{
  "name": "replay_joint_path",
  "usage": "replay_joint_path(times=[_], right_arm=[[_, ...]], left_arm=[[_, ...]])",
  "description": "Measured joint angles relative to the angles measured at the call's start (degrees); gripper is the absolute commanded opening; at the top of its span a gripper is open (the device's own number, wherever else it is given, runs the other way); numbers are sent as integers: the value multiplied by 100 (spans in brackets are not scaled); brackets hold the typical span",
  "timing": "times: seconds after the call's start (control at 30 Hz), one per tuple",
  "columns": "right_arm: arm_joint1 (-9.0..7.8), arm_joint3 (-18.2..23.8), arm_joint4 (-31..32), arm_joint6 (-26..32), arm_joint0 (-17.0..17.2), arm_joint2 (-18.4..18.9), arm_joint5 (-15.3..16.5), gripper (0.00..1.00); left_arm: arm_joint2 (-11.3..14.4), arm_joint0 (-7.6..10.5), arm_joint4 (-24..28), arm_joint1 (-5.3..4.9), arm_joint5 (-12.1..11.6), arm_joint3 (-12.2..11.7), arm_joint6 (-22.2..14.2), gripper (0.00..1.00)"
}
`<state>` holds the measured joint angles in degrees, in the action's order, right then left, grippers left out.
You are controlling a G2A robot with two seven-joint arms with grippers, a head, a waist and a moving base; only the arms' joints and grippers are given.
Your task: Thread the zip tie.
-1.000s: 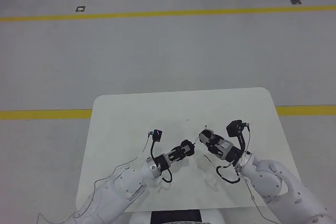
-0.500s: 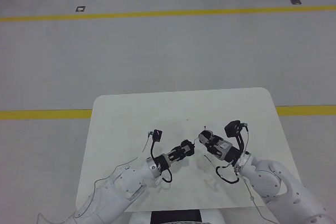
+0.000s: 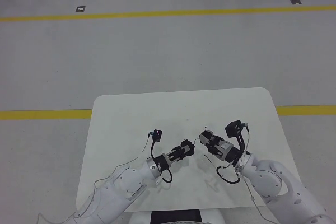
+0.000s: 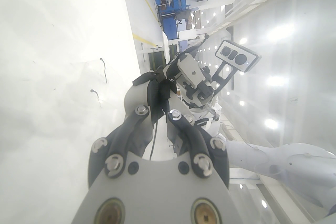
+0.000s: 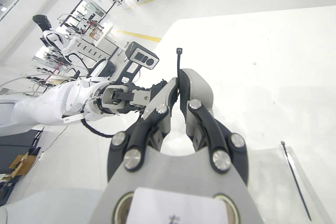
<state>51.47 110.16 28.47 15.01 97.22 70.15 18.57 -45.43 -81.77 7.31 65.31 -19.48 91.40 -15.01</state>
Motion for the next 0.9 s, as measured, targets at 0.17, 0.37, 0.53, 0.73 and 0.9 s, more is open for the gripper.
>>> replay_joint_path(times=[0.17, 0.37, 0.53, 0.73, 0.9], right_arm=[[8, -6, -13, 26, 25, 48, 95, 0], [-3, 76, 8, 83, 38, 68, 91, 0], [-37, 114, 2, 108, 44, 83, 91, 0], [-106, 150, -9, 135, 54, 103, 91, 0], [-178, 191, 10, 115, 55, 93, 91, 0]], left_arm=[[0, 0, 0, 0, 0, 0, 0, 0], [0, 0, 0, 0, 0, 0, 0, 0], [0, 0, 0, 0, 0, 0, 0, 0], [0, 0, 0, 0, 0, 0, 0, 0], [0, 0, 0, 0, 0, 0, 0, 0]])
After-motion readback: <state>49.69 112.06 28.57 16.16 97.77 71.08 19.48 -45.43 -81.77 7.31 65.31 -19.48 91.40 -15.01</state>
